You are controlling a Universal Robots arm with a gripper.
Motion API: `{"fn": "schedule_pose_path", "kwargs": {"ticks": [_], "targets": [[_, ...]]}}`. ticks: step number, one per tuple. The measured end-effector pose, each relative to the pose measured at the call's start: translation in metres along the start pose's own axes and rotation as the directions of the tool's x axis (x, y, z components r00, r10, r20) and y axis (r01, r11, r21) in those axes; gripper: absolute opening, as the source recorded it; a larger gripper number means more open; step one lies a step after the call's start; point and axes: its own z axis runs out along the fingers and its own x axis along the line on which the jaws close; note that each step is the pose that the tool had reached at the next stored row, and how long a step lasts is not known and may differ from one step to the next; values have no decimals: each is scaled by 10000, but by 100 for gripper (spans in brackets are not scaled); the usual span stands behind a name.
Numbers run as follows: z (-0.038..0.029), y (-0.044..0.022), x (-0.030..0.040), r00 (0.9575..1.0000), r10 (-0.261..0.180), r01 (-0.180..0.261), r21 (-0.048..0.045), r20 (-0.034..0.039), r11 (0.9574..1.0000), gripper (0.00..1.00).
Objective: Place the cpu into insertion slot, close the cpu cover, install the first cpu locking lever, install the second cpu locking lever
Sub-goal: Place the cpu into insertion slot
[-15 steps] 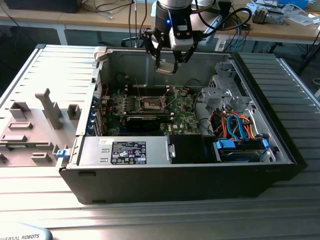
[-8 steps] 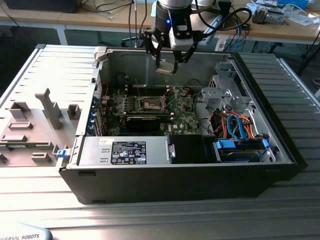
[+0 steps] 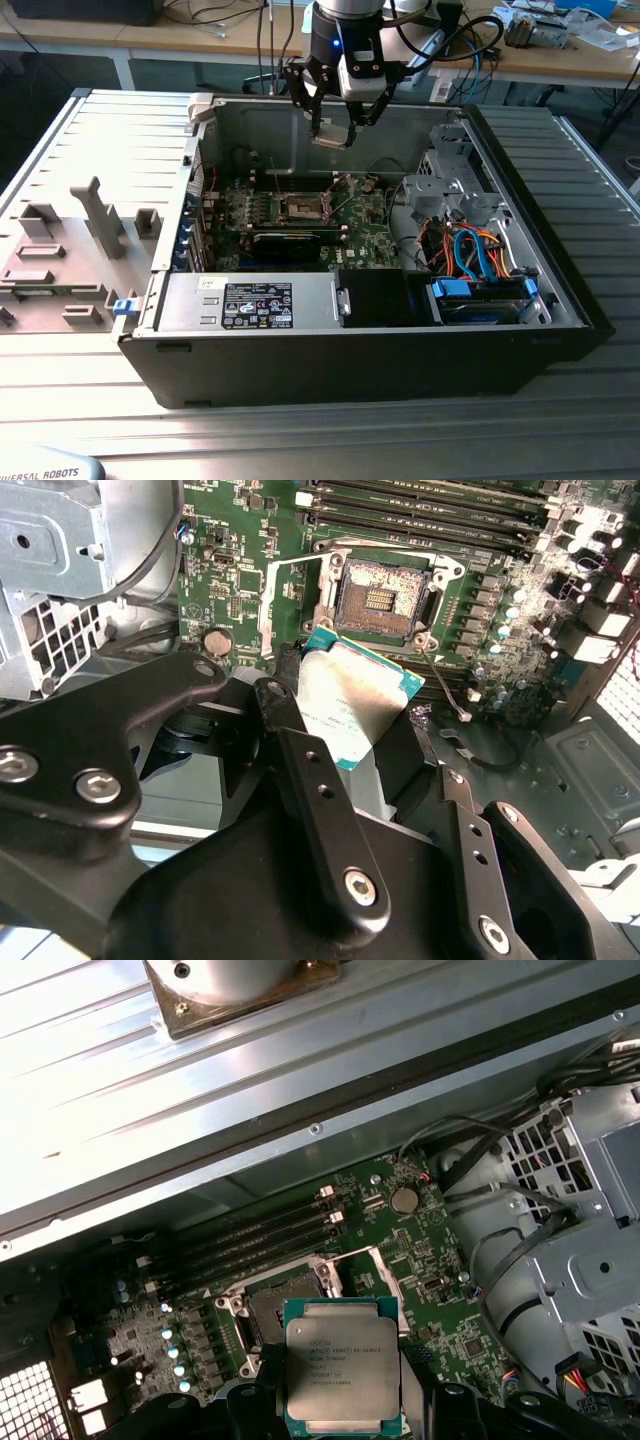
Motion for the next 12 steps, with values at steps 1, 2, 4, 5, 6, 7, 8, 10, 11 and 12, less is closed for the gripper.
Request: {"fn": "schedule_pose_path", "kwargs": {"ticks": [1,2,4,5,6,7,8,10,11,12], "targets": [[0,0,0,10000,4,-4,0,0,10000,54],[0,0,0,10000,10,-10,0,0,10000,54],[0,0,0,10000,23,-23,0,2,10000,54],[0,0,0,10000,27,-27,-1,3,10000,54],[0,0,0,10000,31,-31,0,3,10000,54],[0,0,0,10000,38,-38,-1,3,10000,54],[0,0,0,10000,42,-42,0,4,10000,54],[0,0,0,10000,50,-50,-1,5,10000,54],[0,0,0,10000,54,-54,-1,5,10000,54],[0,0,0,10000,58,-58,-1,5,10000,54]]}}
